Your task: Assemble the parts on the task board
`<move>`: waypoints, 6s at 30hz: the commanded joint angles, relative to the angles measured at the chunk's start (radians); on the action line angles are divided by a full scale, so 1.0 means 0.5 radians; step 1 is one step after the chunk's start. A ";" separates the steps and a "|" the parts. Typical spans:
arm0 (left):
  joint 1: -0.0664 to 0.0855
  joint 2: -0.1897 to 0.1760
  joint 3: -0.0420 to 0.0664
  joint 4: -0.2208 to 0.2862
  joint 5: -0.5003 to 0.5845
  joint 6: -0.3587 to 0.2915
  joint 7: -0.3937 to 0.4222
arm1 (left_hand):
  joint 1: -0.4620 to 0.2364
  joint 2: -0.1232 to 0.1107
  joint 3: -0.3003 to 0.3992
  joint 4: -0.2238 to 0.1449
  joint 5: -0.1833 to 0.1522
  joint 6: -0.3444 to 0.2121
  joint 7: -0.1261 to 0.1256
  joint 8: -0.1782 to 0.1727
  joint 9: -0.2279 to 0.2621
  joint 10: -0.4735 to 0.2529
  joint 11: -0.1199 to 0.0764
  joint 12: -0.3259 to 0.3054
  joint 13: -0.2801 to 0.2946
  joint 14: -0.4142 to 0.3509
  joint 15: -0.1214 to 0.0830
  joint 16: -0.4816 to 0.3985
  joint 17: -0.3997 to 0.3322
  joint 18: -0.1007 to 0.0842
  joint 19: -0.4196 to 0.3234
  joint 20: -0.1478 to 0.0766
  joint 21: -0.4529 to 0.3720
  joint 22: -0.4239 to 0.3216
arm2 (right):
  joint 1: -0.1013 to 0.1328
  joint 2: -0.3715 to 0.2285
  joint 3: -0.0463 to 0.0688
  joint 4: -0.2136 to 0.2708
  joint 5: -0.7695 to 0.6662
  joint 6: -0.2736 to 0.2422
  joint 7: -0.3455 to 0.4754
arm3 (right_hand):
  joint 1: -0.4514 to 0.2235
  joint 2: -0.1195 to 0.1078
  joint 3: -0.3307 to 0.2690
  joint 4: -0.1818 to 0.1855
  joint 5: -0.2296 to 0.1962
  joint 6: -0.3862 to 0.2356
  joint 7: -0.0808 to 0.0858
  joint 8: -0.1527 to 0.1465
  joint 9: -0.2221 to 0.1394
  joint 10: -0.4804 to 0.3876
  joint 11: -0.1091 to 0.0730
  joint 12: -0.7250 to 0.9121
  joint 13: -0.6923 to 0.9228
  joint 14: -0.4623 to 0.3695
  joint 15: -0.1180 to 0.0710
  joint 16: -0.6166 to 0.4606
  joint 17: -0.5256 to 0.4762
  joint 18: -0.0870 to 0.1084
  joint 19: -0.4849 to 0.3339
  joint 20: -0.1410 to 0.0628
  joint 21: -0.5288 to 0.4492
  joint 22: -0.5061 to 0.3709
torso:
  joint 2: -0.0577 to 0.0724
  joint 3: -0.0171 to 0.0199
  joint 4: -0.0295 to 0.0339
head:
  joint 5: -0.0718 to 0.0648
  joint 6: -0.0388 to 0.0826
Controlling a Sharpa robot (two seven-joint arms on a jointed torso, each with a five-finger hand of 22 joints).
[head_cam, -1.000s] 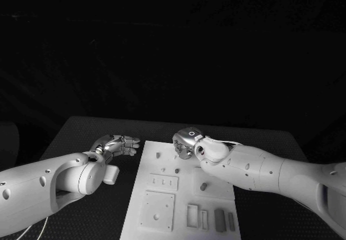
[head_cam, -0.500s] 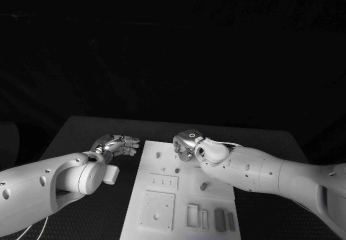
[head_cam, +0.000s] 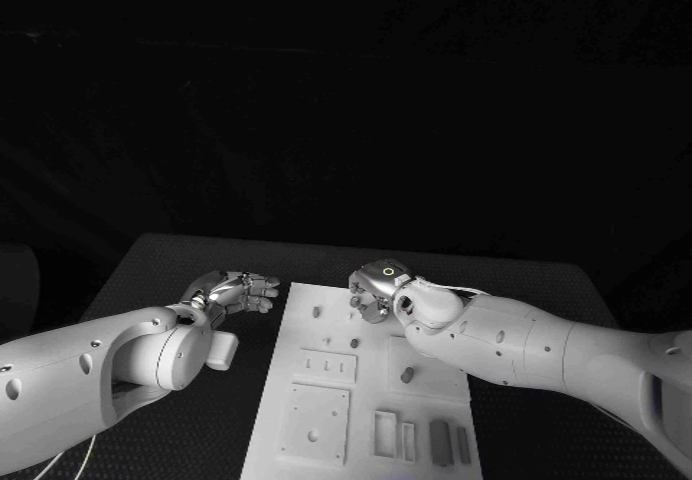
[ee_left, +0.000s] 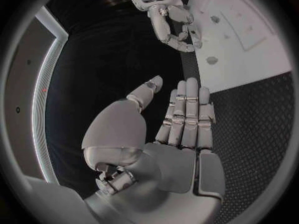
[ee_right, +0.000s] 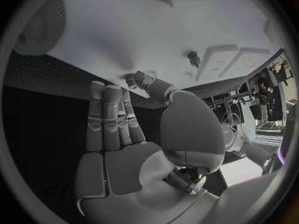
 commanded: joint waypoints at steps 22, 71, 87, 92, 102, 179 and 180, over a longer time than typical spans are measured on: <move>0.008 -0.027 0.002 -0.004 0.010 0.023 0.030 | -0.014 0.000 0.008 -0.002 0.013 -0.014 0.000 -0.008 0.005 -0.014 0.003 -0.015 0.005 -0.021 0.000 0.009 -0.004 -0.001 -0.018 0.000 0.014 0.036 | 0.122 -0.543 0.156 0.488 0.437 0.141 0.177 | -0.065 -0.017 -0.153 0.016 -0.007 -0.009 -0.026 0.006 0.000 0.170 -0.060 0.083 0.043 0.042 -0.052 0.077 -0.001 0.060 0.018 -0.024 0.059 0.043 | 0.001 0.0123 -0.024 | -0.039 0.048; 0.008 -0.030 0.001 -0.025 -0.001 0.044 0.022 | -0.007 -0.001 0.010 -0.006 0.011 -0.010 -0.005 -0.009 0.011 -0.012 0.003 -0.021 0.010 -0.022 -0.001 0.012 -0.007 -0.001 -0.019 0.000 0.016 0.036 | -0.034 -0.609 0.161 0.250 0.476 0.416 0.228 | -0.144 0.060 -0.400 0.005 0.283 -0.038 -0.055 -0.048 -0.063 -0.086 -0.185 2.158 2.039 -0.143 -0.168 0.847 0.231 0.060 -0.021 -0.130 0.648 0.035 | 0.005 0.0145 -0.016 | -0.079 0.017; 0.007 -0.030 0.001 -0.023 -0.002 0.045 0.016 | -0.009 0.000 0.009 -0.004 0.009 -0.009 -0.006 -0.010 0.013 -0.012 0.003 -0.024 0.012 -0.022 0.000 0.012 -0.008 -0.001 -0.019 0.000 0.017 0.036 | -0.042 -0.581 0.161 0.228 0.514 0.414 0.244 | -0.160 0.078 -0.273 0.073 0.195 -0.017 -0.073 -0.034 -0.066 -0.071 -0.201 2.223 1.997 -0.123 -0.183 0.879 0.225 0.060 0.000 -0.139 0.692 0.034 | 0.005 0.0146 -0.021 | -0.059 -0.004; 0.007 -0.029 0.001 -0.027 -0.002 0.044 0.015 | -0.009 0.001 0.009 -0.004 0.010 -0.009 -0.006 -0.010 0.013 -0.012 0.004 -0.024 0.013 -0.022 0.000 0.013 -0.008 -0.001 -0.019 0.000 0.017 0.036 | -0.042 -0.580 0.161 0.224 0.528 0.417 0.243 | -0.189 0.074 -0.284 0.086 0.214 -0.012 -0.074 -0.030 -0.065 -0.065 -0.202 2.238 1.988 -0.117 -0.184 0.885 0.223 0.060 0.005 -0.145 0.704 0.033 | 0.004 0.0127 -0.018 | -0.064 -0.008; 0.007 -0.025 0.001 -0.029 -0.002 0.047 0.014 | -0.009 0.000 0.009 -0.004 0.010 -0.009 -0.005 -0.011 0.014 -0.012 0.004 -0.026 0.014 -0.022 0.000 0.013 -0.008 -0.001 -0.019 0.000 0.017 0.036 | -0.048 -0.558 0.161 0.204 0.481 0.408 0.234 | -0.209 0.077 -0.325 0.069 0.244 0.008 -0.070 -0.016 -0.059 -0.068 -0.199 2.258 1.971 -0.114 -0.181 0.891 0.219 0.060 0.003 -0.156 0.715 0.029 | 0.005 0.0114 -0.021 | -0.064 -0.008; 0.008 -0.038 0.001 -0.019 -0.003 0.046 0.018 | -0.014 -0.001 0.007 -0.001 0.005 -0.009 -0.005 -0.017 0.021 -0.012 0.005 -0.036 0.021 -0.024 0.001 0.016 -0.013 -0.001 -0.021 0.001 0.019 0.035 | -0.056 -0.599 0.169 0.480 0.046 0.023 -0.059 | -0.193 0.036 -0.167 0.209 0.000 0.338 -0.177 0.127 0.041 0.020 -0.298 2.304 1.831 -0.044 -0.261 0.923 0.190 0.060 0.054 -0.170 0.762 0.003 | -0.001 0.0098 -0.021 | -0.062 -0.012; 0.008 -0.039 0.001 -0.019 -0.003 0.045 0.018 | -0.014 -0.001 0.007 -0.001 0.005 -0.009 -0.005 -0.017 0.021 -0.012 0.005 -0.037 0.021 -0.024 0.001 0.016 -0.013 -0.001 -0.021 0.001 0.019 0.035 | -0.056 -0.598 0.169 0.494 0.034 0.015 -0.070 | -0.184 0.027 -0.160 0.209 -0.002 0.339 -0.178 0.127 0.043 0.023 -0.299 2.303 1.829 -0.041 -0.262 0.922 0.188 0.060 0.057 -0.172 0.764 0.002 | -0.001 0.0101 -0.020 | -0.062 -0.011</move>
